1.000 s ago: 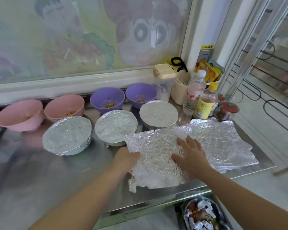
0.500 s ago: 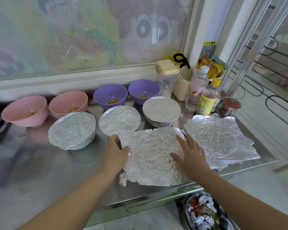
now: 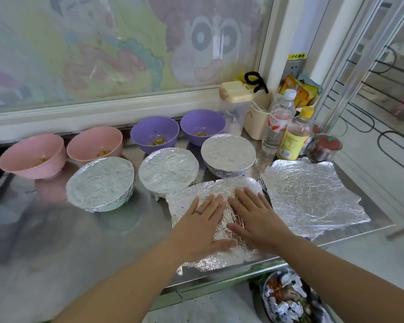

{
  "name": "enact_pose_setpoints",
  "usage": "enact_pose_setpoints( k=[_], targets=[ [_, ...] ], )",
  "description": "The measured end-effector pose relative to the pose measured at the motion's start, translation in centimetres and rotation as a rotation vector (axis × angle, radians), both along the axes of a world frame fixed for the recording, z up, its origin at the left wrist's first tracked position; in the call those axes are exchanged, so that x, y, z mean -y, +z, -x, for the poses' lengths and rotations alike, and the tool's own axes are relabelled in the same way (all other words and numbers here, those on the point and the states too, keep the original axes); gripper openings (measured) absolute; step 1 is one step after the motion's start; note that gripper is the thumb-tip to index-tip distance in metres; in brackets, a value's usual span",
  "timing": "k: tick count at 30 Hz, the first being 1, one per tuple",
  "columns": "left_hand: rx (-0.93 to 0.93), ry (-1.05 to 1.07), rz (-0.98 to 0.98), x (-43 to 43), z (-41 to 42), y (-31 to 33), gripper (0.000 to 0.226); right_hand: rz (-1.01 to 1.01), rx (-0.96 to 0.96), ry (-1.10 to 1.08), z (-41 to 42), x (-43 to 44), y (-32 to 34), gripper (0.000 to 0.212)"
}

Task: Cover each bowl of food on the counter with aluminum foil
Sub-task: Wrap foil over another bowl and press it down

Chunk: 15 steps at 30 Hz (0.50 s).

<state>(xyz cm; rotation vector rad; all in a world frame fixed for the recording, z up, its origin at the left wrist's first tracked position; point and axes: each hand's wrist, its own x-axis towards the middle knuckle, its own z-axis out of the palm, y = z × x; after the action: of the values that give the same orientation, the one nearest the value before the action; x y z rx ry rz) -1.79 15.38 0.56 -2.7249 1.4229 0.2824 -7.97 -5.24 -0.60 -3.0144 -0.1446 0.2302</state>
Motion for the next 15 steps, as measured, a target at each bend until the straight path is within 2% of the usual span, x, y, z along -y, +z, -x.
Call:
enact_pose_setpoints(
  k=[9,15],
  targets=[
    [-0.06,0.047,-0.063,0.04,-0.56,0.01,0.14,-0.028,-0.053,-0.078,-0.33,-0.05,0.17,0.106],
    [-0.011,0.042,-0.114,0.23,-0.5,0.14,0.146,-0.066,-0.057,-0.142,-0.94,-0.07,0.03,0.103]
  ],
)
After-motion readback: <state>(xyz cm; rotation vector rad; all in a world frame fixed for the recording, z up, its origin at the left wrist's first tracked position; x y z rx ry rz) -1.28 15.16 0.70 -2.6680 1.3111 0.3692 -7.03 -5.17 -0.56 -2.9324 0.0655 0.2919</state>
